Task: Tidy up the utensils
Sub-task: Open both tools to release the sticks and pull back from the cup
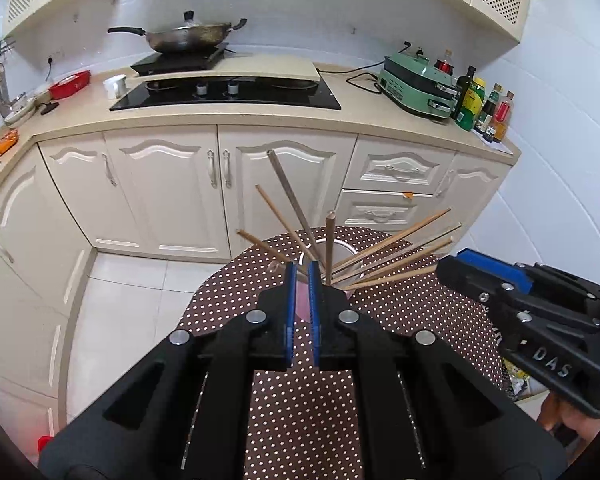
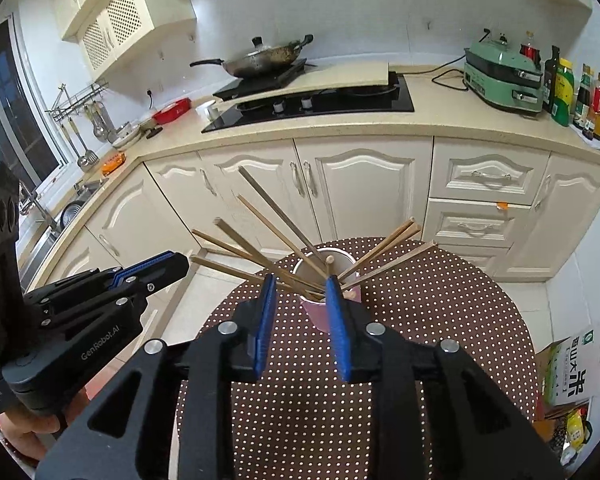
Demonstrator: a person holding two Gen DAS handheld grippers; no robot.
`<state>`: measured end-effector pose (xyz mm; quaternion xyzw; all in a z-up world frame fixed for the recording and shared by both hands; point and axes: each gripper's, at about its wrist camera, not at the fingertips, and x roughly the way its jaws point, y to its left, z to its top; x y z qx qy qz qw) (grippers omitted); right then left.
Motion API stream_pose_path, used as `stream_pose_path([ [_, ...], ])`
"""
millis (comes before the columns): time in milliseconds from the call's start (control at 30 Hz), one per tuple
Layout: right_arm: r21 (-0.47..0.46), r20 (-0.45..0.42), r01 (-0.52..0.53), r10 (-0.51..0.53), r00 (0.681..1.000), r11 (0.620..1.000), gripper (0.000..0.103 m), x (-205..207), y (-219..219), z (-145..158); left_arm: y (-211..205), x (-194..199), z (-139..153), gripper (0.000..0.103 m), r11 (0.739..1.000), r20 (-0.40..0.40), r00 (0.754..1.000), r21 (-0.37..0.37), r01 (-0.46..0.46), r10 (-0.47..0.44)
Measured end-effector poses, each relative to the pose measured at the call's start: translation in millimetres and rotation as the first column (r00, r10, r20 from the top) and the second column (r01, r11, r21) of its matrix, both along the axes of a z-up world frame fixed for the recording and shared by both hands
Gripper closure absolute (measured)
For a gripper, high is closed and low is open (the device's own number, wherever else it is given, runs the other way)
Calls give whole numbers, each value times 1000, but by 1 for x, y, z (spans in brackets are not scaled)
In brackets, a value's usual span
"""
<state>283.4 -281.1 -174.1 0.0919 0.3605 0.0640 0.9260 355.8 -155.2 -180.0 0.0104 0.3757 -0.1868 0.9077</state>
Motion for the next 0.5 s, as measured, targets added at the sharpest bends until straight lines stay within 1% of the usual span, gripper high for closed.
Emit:
stream_pose_path([
  [233,0,48,0,0,999,1000,75,-33,15,15,13,-29,10,96,1000,29,1000,12,-5,4],
  [500,-7,98,9,-9,995,1000,71,-74,34,30,38,-72,25,96,1000,72,997,16,-16,15],
])
